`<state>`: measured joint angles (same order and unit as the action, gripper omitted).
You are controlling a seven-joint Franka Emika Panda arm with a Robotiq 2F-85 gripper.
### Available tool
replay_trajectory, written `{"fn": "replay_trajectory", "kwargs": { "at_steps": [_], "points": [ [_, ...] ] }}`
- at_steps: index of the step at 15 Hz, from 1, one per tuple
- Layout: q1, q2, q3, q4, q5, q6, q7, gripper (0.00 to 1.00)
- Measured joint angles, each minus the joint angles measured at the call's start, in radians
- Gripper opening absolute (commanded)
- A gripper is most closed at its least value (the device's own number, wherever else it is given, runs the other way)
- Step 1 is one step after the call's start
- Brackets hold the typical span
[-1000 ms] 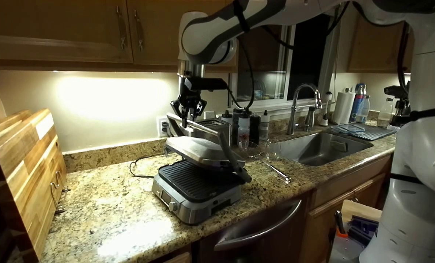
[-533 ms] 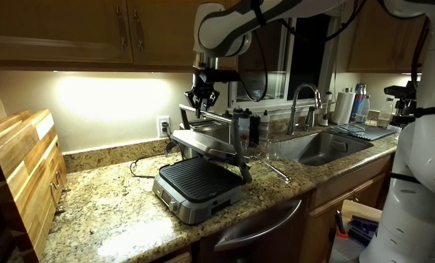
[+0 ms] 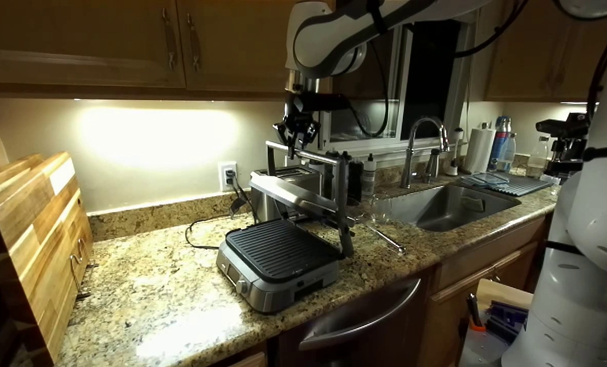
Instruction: Open the sandwich maker
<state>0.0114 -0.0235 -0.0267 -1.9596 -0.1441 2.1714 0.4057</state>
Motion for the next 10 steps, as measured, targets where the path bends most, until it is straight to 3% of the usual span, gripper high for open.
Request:
{"fn": "replay_trajectory", "kwargs": {
  "at_steps": [4, 5, 10],
  "points": [
    [-0.012, -0.018, 0.000, -0.020, -0.002, 0.007, 0.006, 0.12],
    [-0.013, -0.020, 0.000, -0.023, -0.002, 0.009, 0.006, 0.24],
    [-0.012, -0.012, 0.010, -0.017, -0.001, 0.011, -0.009, 0.24]
  ]
}}
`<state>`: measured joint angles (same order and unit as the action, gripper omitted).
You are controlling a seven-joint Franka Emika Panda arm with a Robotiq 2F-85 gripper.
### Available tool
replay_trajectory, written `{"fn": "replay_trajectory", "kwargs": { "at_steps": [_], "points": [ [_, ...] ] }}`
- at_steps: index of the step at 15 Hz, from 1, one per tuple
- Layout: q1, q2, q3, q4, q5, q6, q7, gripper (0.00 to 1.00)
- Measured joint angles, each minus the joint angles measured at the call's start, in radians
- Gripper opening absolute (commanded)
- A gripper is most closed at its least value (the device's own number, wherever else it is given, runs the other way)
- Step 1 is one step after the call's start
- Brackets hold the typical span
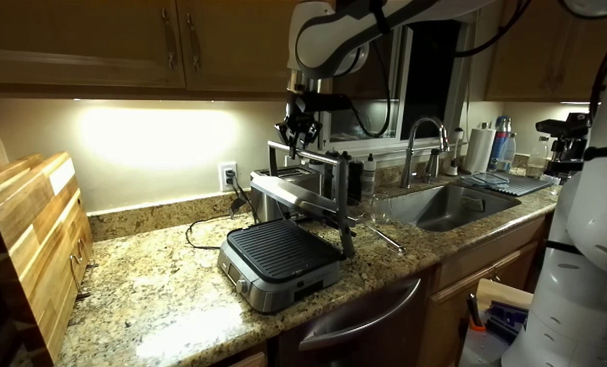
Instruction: Open the sandwich maker
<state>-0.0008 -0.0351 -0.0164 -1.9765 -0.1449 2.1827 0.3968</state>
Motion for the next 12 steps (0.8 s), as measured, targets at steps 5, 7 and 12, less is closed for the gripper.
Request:
{"fn": "replay_trajectory", "kwargs": {
  "at_steps": [5, 7, 12],
  "points": [
    [0.000, 0.000, 0.000, 0.000, 0.000, 0.000, -0.001, 0.11],
    [0.000, 0.001, 0.002, 0.000, 0.000, 0.000, -0.004, 0.11],
    [-0.006, -0.002, -0.004, 0.001, 0.000, -0.001, -0.005, 0.11]
  ]
}}
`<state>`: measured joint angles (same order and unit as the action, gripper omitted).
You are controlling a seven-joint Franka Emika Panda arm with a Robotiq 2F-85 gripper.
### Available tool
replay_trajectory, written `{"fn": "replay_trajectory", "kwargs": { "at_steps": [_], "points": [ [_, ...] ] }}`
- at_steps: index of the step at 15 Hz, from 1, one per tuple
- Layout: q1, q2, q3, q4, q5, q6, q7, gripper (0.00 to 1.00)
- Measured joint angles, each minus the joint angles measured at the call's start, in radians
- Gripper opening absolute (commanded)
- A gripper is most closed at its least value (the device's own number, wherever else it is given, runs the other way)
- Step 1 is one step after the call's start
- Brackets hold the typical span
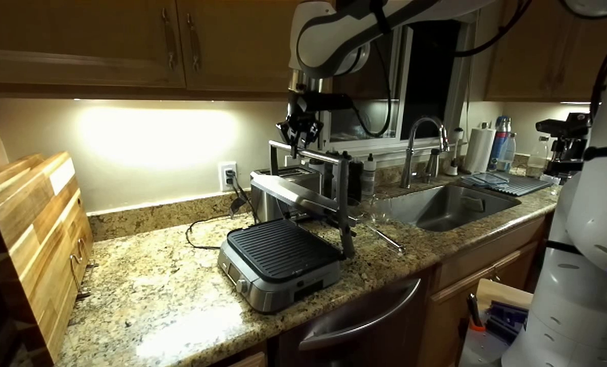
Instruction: Open the sandwich maker
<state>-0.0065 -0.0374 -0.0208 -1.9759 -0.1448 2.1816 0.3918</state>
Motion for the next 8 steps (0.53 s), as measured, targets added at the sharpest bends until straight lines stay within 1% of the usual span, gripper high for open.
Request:
{"fn": "replay_trajectory", "kwargs": {
  "at_steps": [4, 8],
  "points": [
    [-0.027, -0.018, -0.017, -0.013, -0.009, -0.002, -0.003, 0.11],
    [-0.061, -0.033, -0.042, -0.034, -0.055, -0.003, -0.012, 0.11]
  ]
}}
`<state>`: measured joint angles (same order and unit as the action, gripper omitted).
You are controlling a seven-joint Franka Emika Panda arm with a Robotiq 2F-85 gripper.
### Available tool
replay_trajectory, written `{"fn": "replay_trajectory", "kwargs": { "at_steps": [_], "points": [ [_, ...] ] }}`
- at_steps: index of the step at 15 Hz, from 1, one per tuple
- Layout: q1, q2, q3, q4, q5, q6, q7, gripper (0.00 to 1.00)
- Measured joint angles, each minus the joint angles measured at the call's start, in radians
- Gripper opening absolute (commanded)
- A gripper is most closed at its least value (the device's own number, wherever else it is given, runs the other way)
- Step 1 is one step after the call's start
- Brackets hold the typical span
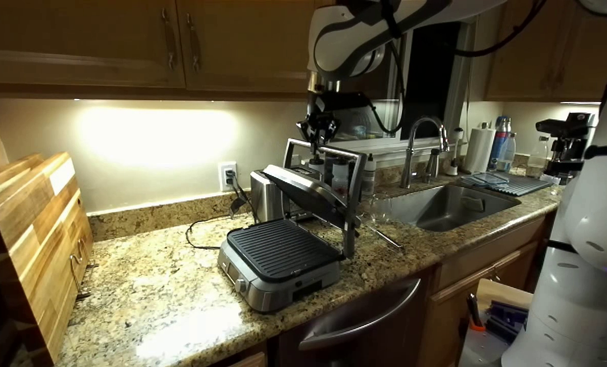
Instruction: Open the sandwich maker
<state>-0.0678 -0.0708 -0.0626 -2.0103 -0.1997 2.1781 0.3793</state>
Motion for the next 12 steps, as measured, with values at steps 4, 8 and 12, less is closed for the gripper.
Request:
{"fn": "replay_trajectory", "kwargs": {
  "at_steps": [4, 8, 12],
  "points": [
    [-0.034, 0.000, -0.025, -0.015, -0.029, -0.003, -0.022, 0.11],
    [-0.057, 0.009, -0.045, -0.024, -0.036, -0.003, -0.044, 0.11],
    [-0.070, 0.022, -0.061, -0.026, -0.040, -0.004, -0.059, 0.11]
  ]
}}
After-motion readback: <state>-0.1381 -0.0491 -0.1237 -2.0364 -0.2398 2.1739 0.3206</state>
